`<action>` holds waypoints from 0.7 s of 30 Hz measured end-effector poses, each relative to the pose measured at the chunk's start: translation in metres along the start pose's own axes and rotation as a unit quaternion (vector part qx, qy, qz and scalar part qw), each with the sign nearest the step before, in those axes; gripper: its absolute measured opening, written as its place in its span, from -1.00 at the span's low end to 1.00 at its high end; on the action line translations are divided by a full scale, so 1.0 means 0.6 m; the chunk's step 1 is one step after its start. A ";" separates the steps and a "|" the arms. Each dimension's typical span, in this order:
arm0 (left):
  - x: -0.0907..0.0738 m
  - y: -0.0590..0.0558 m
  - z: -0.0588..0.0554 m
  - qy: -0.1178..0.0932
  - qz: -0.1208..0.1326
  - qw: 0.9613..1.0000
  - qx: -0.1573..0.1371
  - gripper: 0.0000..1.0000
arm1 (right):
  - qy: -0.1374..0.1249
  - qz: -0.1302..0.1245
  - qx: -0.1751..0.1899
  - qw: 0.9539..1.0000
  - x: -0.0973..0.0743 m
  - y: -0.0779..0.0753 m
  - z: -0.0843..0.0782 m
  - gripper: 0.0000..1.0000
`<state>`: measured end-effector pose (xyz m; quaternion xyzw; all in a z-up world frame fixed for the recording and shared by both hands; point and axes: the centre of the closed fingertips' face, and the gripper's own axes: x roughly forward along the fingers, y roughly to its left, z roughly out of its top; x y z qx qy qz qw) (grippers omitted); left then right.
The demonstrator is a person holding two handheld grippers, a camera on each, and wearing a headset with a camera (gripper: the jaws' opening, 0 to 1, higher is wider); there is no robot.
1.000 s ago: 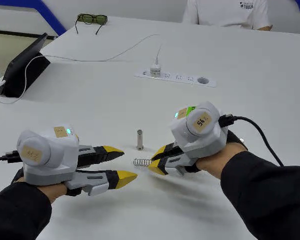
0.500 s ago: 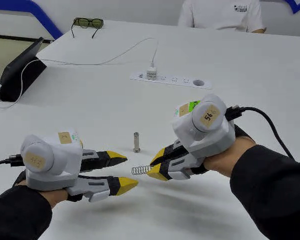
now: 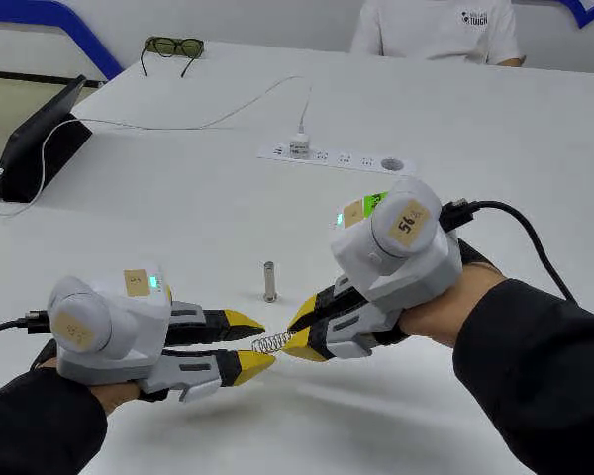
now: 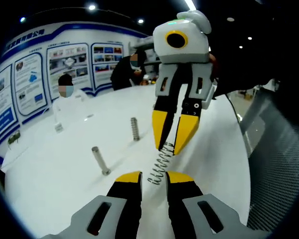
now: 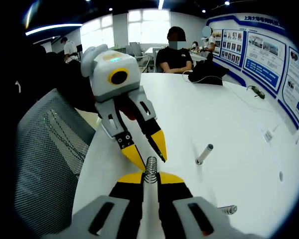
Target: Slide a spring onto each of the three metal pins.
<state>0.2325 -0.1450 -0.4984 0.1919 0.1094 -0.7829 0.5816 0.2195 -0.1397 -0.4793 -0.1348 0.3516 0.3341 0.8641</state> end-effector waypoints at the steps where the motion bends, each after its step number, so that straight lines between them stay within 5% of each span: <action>1: 0.000 -0.001 0.001 -0.001 0.000 1.000 0.002 -0.64 | -0.001 0.000 -0.001 1.000 -0.001 0.000 0.002 -0.77; 21: 0.003 -0.005 0.006 -0.010 -0.003 1.000 -0.006 -0.75 | -0.031 -0.006 -0.005 0.999 -0.006 -0.002 0.043 -0.77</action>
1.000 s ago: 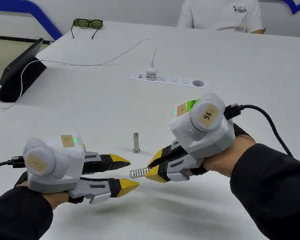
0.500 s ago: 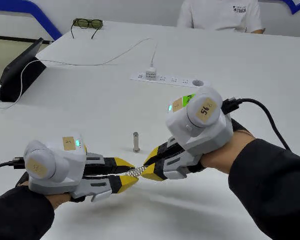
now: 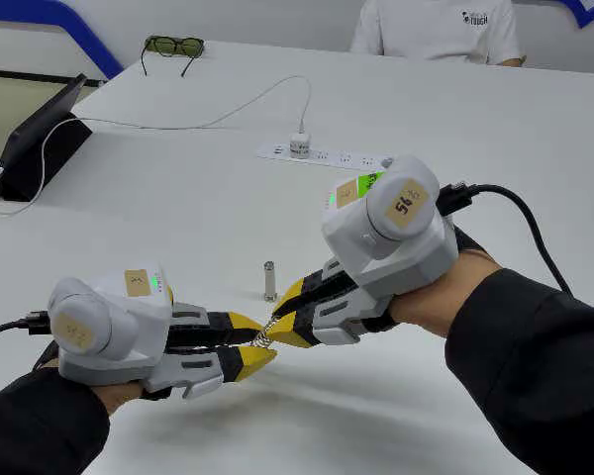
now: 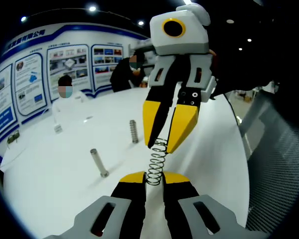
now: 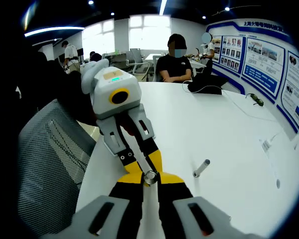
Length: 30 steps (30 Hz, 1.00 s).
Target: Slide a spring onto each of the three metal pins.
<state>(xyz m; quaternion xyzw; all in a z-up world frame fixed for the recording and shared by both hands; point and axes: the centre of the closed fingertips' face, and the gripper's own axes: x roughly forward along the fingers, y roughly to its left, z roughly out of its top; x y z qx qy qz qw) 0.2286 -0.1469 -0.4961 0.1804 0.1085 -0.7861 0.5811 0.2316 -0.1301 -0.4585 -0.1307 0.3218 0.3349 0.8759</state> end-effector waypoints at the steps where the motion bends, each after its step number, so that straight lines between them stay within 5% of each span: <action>1: 0.000 -0.001 0.000 -0.001 -0.001 1.000 -0.001 -0.75 | -0.002 0.000 0.000 1.000 0.000 0.000 0.002 -0.77; 18: 0.004 -0.018 0.013 -0.018 -0.023 0.998 -0.064 -0.78 | -0.029 -0.004 0.005 1.000 0.002 0.000 0.023 -0.77; 30: 0.001 -0.015 0.014 -0.026 -0.022 0.997 -0.076 -0.79 | -0.032 -0.005 0.007 0.999 0.002 0.001 0.022 -0.73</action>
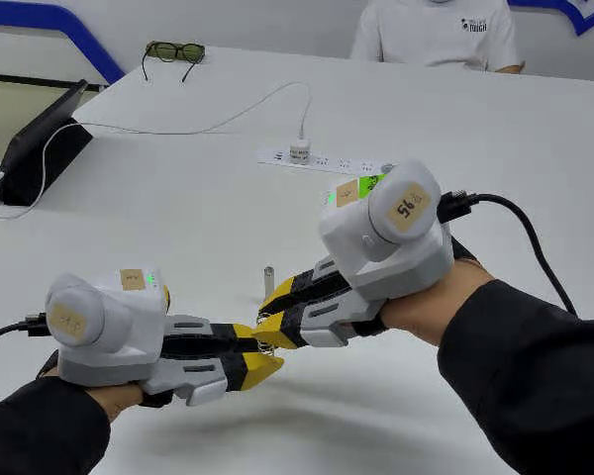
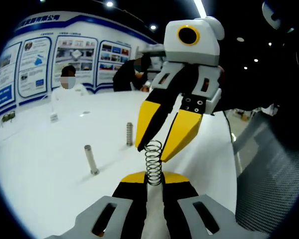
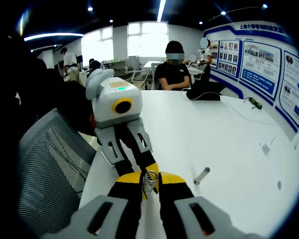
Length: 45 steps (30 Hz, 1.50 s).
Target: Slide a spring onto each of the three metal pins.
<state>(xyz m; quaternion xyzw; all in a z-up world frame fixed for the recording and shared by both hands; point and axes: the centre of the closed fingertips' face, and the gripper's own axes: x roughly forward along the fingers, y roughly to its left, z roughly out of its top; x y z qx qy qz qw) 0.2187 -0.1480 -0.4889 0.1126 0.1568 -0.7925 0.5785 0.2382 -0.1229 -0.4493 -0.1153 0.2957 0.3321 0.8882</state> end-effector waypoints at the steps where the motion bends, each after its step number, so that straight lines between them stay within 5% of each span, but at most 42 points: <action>1: 0.000 0.000 0.001 -0.001 0.001 1.000 0.001 -0.79 | 0.000 -0.001 0.000 1.000 0.000 0.000 0.000 -0.73; 23: -0.001 0.007 0.003 0.001 0.013 0.999 0.033 -0.77 | -0.008 -0.006 0.005 1.000 0.001 -0.005 0.001 -0.76; 45: -0.013 0.029 0.001 0.001 0.041 0.999 0.023 -0.54 | -0.006 -0.026 0.011 1.000 -0.013 -0.028 -0.005 -0.77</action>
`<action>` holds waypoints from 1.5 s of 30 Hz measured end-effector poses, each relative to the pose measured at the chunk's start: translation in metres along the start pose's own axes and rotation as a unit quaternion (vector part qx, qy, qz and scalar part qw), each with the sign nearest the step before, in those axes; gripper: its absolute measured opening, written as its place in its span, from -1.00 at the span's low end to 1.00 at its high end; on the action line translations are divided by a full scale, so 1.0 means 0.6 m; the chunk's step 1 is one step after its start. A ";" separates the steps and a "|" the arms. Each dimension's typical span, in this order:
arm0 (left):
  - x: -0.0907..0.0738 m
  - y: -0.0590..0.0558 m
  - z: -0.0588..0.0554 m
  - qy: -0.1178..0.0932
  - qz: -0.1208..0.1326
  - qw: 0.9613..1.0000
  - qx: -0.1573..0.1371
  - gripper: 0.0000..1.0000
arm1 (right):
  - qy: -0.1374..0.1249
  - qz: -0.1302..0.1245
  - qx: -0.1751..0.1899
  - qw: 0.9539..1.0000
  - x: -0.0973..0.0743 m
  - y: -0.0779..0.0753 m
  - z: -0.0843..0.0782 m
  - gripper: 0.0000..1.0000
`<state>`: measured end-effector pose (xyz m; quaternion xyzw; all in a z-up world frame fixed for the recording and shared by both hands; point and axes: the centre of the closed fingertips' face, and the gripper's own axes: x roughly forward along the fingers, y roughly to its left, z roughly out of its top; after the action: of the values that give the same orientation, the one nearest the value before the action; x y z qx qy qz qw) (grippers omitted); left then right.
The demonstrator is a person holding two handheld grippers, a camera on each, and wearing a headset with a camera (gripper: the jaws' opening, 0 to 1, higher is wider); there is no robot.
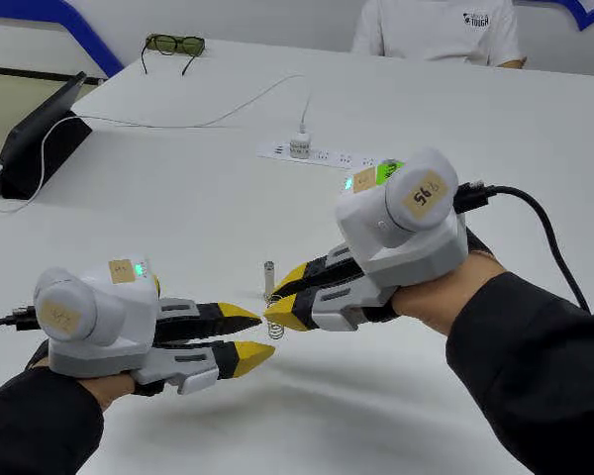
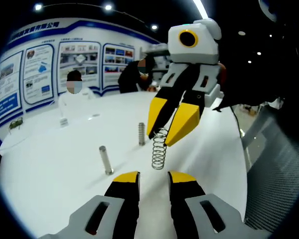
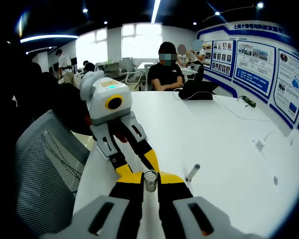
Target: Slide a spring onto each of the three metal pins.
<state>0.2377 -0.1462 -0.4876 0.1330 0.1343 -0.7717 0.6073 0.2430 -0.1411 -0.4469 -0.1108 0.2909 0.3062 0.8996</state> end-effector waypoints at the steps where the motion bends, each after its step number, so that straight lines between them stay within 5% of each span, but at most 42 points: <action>1: -0.001 0.001 0.000 0.000 0.001 1.000 -0.001 -0.53 | 0.000 -0.001 0.001 1.000 -0.001 -0.002 0.000 -0.77; 27: -0.014 0.015 0.005 -0.021 0.028 0.999 -0.002 -0.21 | -0.033 -0.059 0.005 0.998 -0.015 -0.074 0.041 -0.77; 45: -0.017 0.022 -0.004 -0.017 0.037 0.999 -0.010 -0.07 | -0.047 -0.090 0.025 0.995 0.018 -0.130 0.052 -0.77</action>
<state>0.2529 -0.1392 -0.4865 0.1184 0.1262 -0.7495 0.6389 0.3121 -0.1854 -0.4265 -0.0994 0.2445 0.2217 0.9387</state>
